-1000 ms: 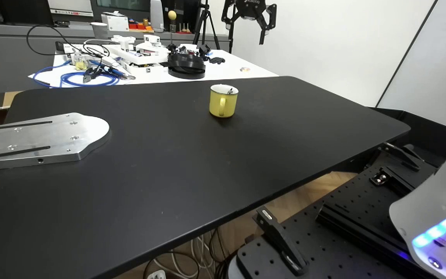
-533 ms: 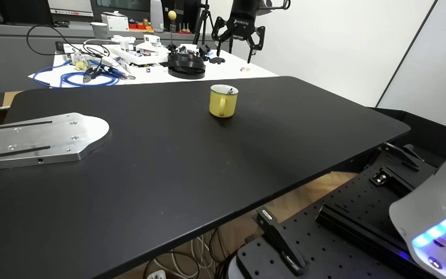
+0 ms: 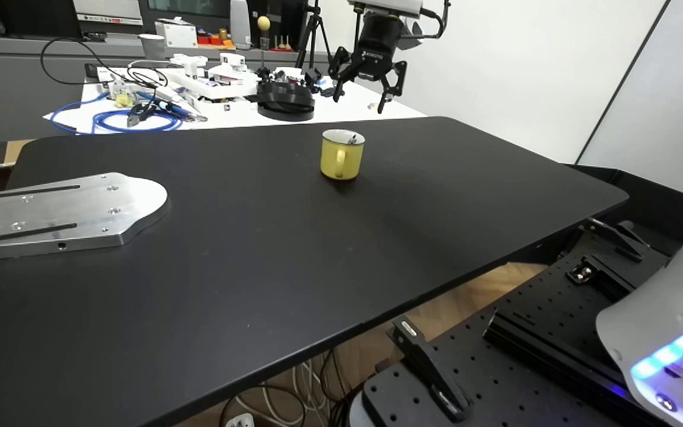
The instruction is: Remove the pen from the cup
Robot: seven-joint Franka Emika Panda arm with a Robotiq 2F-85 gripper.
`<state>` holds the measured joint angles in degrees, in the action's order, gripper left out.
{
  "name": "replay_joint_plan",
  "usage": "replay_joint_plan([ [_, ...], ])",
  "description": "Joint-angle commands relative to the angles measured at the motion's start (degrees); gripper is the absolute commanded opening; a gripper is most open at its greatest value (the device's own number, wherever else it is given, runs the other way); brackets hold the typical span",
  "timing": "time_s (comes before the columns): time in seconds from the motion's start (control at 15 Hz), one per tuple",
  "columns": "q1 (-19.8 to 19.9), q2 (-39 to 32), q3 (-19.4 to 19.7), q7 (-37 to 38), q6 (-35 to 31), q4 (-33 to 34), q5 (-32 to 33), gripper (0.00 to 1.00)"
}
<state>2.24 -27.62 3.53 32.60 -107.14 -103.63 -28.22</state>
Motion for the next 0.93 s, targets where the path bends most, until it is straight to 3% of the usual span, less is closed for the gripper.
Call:
replay_joint_plan([
  [0.0, 0.7, -0.1, 0.1, 1.4, 0.0, -0.9, -2.3, 1.0],
  [0.87, 0.8, -0.3, -0.1, -1.4, -4.0, -6.1, -5.3, 1.0],
])
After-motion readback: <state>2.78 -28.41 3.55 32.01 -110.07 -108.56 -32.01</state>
